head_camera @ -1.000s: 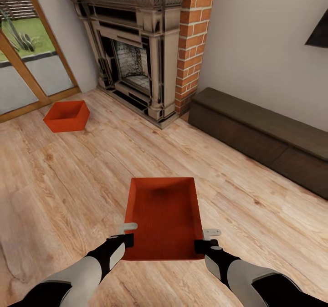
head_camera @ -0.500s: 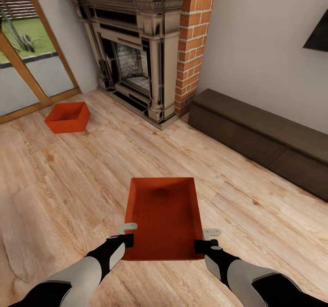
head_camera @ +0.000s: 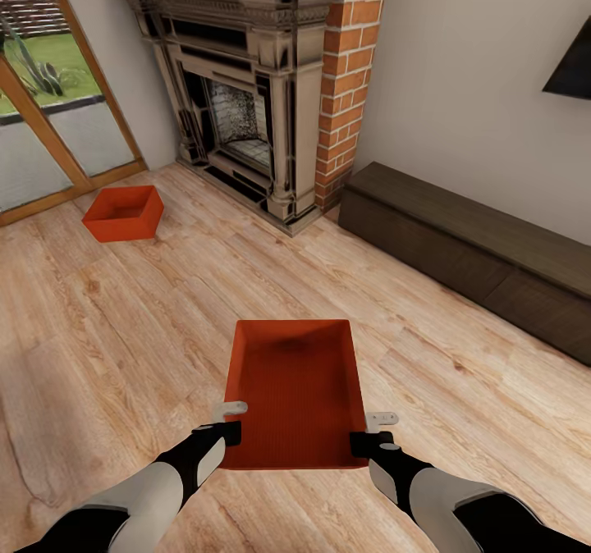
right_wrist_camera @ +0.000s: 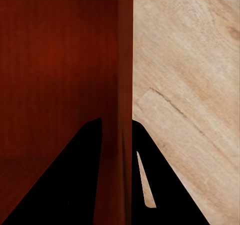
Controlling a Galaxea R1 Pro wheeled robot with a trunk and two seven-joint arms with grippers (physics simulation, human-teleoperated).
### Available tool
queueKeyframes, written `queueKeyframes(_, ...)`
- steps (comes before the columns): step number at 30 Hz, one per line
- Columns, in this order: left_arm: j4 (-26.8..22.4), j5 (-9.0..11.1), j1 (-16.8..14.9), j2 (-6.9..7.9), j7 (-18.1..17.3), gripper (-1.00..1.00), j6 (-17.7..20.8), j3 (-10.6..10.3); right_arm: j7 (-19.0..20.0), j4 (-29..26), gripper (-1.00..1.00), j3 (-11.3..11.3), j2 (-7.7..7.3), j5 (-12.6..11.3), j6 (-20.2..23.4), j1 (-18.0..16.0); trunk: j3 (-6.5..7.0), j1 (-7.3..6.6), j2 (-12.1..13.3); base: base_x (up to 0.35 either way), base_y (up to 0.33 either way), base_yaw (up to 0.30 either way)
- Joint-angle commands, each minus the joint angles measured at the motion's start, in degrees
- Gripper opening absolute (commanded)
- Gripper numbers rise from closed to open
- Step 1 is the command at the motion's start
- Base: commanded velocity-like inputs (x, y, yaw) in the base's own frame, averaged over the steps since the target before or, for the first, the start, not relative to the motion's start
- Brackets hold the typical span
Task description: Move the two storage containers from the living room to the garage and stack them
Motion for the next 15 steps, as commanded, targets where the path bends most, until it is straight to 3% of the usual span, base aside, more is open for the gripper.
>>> queueKeyframes(1, -0.1, -0.2, 0.0, 0.04, 2.3, -1.0, 0.4, 0.0, -0.6, 0.1, -1.0, 0.0, -0.21, -1.0, -0.5, -0.1, 0.15, -0.22, 0.4, 0.0, 0.0, 0.0)
queueKeyframes(15, -0.2, -0.2, 0.0, 0.02, 2.3, -1.0, 0.4, 0.0, -1.6, 0.0, -1.0, 0.1, -0.06, -1.0, -0.4, -0.1, 2.66, -3.3, 6.0, 0.0, 0.0, 0.0)
